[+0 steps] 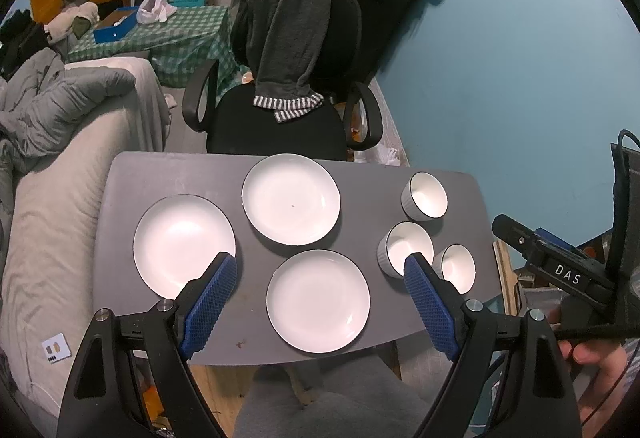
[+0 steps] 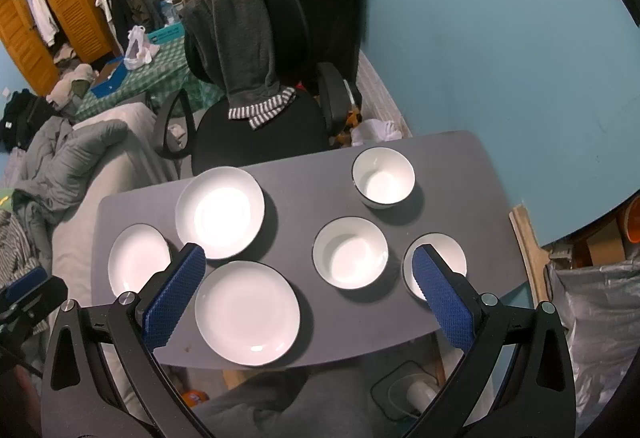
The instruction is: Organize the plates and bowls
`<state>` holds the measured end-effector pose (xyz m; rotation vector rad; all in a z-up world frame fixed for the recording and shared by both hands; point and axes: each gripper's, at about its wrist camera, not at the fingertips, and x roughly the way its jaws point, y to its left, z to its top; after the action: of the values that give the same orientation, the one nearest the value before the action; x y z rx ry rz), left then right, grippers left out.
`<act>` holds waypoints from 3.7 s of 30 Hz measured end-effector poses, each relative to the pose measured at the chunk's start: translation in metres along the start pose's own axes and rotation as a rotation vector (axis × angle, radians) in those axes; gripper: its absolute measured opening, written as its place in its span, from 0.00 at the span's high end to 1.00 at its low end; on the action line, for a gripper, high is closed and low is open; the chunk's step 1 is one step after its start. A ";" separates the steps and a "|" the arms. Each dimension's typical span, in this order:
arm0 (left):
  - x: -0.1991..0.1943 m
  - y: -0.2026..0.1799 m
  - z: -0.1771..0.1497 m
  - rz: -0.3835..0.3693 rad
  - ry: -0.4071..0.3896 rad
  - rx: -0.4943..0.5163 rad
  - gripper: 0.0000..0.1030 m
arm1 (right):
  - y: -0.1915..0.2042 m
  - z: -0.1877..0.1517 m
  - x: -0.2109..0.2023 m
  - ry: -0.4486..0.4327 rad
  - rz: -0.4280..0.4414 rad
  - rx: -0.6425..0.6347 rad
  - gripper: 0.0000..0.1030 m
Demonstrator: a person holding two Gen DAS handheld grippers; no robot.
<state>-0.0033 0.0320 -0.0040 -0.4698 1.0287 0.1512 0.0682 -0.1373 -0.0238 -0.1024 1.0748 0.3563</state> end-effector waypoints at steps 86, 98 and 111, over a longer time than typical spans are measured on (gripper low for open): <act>0.221 0.100 -0.109 0.111 0.446 -0.118 0.58 | -0.018 -0.102 0.219 0.504 0.285 -0.162 0.74; 0.217 0.108 -0.110 0.070 0.471 -0.104 0.83 | -0.027 -0.088 0.237 0.547 0.346 -0.154 0.79; 0.214 0.134 -0.099 0.058 0.498 -0.119 0.84 | -0.001 -0.095 0.248 0.587 0.363 -0.202 0.83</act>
<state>-0.0164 0.0864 -0.2692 -0.6028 1.5276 0.1509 0.0935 -0.1037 -0.2861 -0.2003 1.6420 0.7948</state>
